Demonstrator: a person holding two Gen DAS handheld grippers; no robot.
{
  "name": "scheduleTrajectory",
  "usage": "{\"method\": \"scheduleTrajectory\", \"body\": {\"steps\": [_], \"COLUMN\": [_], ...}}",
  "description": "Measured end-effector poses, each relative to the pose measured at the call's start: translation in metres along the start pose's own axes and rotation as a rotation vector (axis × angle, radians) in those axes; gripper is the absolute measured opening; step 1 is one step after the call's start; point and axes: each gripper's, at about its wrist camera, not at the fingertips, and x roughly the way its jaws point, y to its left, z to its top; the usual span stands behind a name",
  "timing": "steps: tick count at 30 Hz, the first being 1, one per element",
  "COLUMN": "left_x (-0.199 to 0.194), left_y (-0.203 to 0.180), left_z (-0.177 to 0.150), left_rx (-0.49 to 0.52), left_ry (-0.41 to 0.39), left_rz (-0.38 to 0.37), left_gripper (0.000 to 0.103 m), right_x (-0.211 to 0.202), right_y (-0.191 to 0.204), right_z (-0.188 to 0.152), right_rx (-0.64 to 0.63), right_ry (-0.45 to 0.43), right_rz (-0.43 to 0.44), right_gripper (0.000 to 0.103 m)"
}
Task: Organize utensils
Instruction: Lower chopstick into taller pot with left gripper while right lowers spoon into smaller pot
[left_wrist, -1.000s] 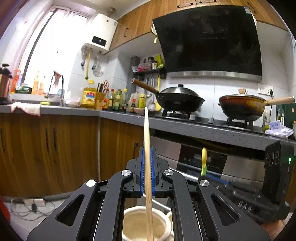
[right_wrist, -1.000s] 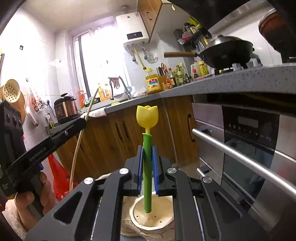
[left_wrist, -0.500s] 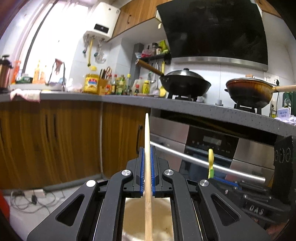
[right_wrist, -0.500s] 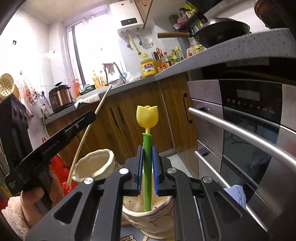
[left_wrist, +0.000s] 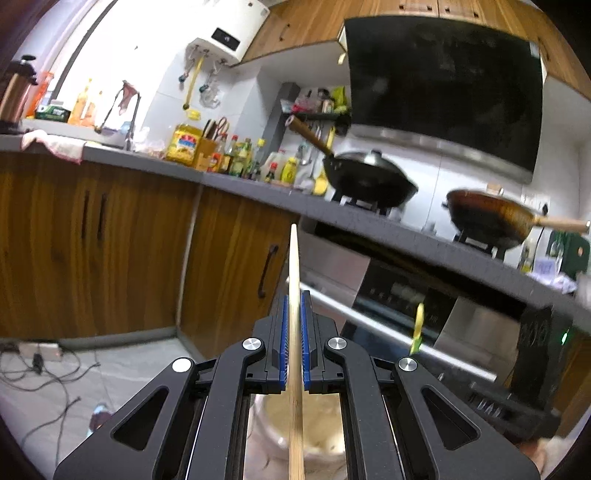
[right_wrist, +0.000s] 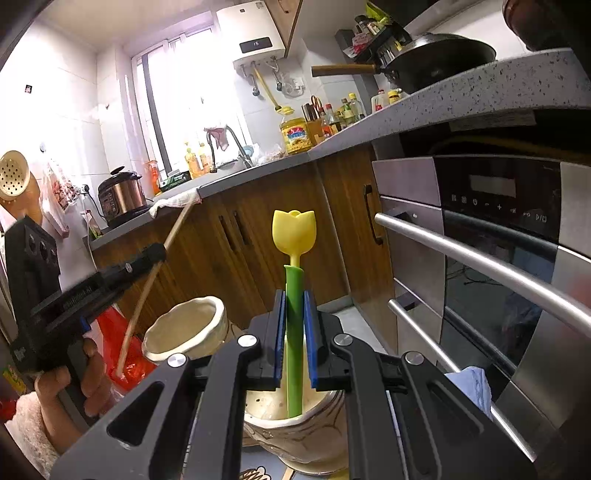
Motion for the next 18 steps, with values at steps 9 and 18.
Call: {"method": "scheduleTrajectory", "body": {"steps": [9,18], "left_x": [0.028,0.028], "left_y": [-0.033,-0.032], "left_z": [0.016,0.0], "left_rx": [0.065,0.14], "left_ry": [-0.081,-0.071], "left_rz": [-0.03,0.024], "left_gripper": [0.006,0.006], "right_x": [0.002,0.009], "right_y": [0.007,0.002], "right_z": [0.002,-0.004], "right_rx": [-0.018,-0.02], "right_ry": [-0.018,0.009], "right_rz": [-0.01,-0.03], "right_gripper": [0.01,0.01]}}
